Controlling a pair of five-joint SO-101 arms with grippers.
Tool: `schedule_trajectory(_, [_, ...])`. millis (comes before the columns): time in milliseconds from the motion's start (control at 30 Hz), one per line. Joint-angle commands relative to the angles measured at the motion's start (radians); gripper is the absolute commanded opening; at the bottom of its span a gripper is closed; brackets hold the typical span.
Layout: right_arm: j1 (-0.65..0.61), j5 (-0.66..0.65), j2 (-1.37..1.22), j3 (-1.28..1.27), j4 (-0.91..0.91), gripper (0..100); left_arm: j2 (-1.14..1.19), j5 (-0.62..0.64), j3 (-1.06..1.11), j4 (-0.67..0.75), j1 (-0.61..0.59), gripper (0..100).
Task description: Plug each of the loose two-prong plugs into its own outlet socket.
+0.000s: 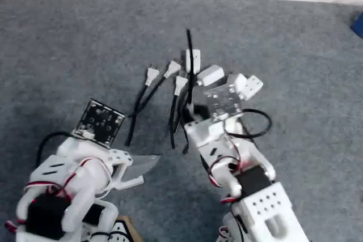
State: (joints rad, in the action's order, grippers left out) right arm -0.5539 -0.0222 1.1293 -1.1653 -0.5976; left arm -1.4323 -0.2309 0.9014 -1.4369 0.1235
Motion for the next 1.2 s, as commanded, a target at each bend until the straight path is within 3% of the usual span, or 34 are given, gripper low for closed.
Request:
schedule_trajectory(0, [-0.085,0.032,-0.157,0.107,0.071,0.6,-0.019,-0.011,0.088,0.137,0.013,45])
schedule_trajectory(100, [-0.166,0.104,-0.329,0.259,0.007,0.6,-0.019,-0.011,0.120,0.157,0.012,45])
schedule_trajectory(267, [-0.260,0.114,-0.472,0.455,-0.119,0.6,-0.019,-0.011,0.163,0.180,0.012,45])
schedule_trajectory(467, [-0.278,0.115,-0.472,0.466,-0.179,0.6,-0.019,-0.011,0.239,0.258,0.007,45])
schedule_trajectory(767, [-0.277,0.106,-0.323,0.486,-0.349,0.6,-0.019,-0.012,0.248,0.281,-0.045,45])
schedule_trajectory(1167, [-0.275,0.068,-0.275,0.498,-0.441,0.6,-0.018,-0.012,0.285,0.324,-0.048,45])
